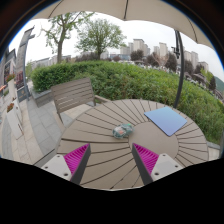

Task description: Arrange mouse

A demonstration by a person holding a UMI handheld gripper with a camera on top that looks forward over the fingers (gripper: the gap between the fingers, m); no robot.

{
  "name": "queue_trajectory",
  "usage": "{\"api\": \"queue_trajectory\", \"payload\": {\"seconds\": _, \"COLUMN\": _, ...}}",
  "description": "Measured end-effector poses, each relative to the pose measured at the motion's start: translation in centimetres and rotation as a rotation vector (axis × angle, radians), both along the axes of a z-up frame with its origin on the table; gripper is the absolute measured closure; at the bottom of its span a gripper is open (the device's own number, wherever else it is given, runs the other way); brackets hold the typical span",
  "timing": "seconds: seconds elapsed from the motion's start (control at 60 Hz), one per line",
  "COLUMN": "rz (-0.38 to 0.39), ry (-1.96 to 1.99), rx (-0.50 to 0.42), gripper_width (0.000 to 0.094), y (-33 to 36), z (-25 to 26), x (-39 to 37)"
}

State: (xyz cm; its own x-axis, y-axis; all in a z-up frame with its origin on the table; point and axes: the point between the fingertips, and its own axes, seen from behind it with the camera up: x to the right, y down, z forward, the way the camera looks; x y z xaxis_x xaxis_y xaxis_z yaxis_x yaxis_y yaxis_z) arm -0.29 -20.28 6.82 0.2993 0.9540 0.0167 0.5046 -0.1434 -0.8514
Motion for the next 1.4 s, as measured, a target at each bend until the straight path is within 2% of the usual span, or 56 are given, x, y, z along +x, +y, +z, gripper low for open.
{"api": "queue_trajectory", "payload": {"seconds": 0.367, "rz": -0.011, "ry": -0.040, "rx": -0.018, "gripper_width": 0.0078, "y": 5.0, "z": -7.6, "x": -8.9}}
{"api": "queue_trajectory", "payload": {"seconds": 0.75, "rz": 0.012, "ry": -0.052, "rx": -0.091, "gripper_width": 0.0082, "y": 6.6, "z": -8.0, "x": -16.0}}
{"api": "queue_trajectory", "payload": {"seconds": 0.95, "rz": 0.031, "ry": -0.057, "rx": -0.086, "gripper_width": 0.0098, "y": 6.8, "z": -8.1, "x": -17.6}}
{"api": "queue_trajectory", "payload": {"seconds": 1.033, "rz": 0.027, "ry": -0.062, "rx": -0.075, "gripper_width": 0.0154, "y": 7.1, "z": -8.2, "x": -17.6}}
{"api": "queue_trajectory", "payload": {"seconds": 1.067, "rz": 0.015, "ry": -0.069, "rx": -0.057, "gripper_width": 0.0252, "y": 7.6, "z": -8.3, "x": -17.5}}
{"api": "queue_trajectory", "payload": {"seconds": 1.083, "rz": 0.006, "ry": -0.074, "rx": -0.046, "gripper_width": 0.0333, "y": 8.0, "z": -8.4, "x": -17.5}}
{"api": "queue_trajectory", "payload": {"seconds": 1.1, "rz": -0.001, "ry": -0.077, "rx": -0.033, "gripper_width": 0.0466, "y": 8.4, "z": -8.4, "x": -17.5}}
{"api": "queue_trajectory", "payload": {"seconds": 1.117, "rz": 0.005, "ry": -0.076, "rx": -0.034, "gripper_width": 0.0504, "y": 8.3, "z": -8.4, "x": -17.6}}
{"api": "queue_trajectory", "payload": {"seconds": 1.183, "rz": 0.029, "ry": -0.101, "rx": -0.055, "gripper_width": 0.0550, "y": 8.1, "z": -8.4, "x": -17.4}}
{"api": "queue_trajectory", "payload": {"seconds": 1.267, "rz": 0.037, "ry": -0.123, "rx": -0.129, "gripper_width": 0.0560, "y": 8.3, "z": -7.1, "x": -16.9}}
{"api": "queue_trajectory", "payload": {"seconds": 1.4, "rz": 0.053, "ry": -0.038, "rx": -0.122, "gripper_width": 0.0561, "y": 12.5, "z": 0.1, "x": -16.9}}
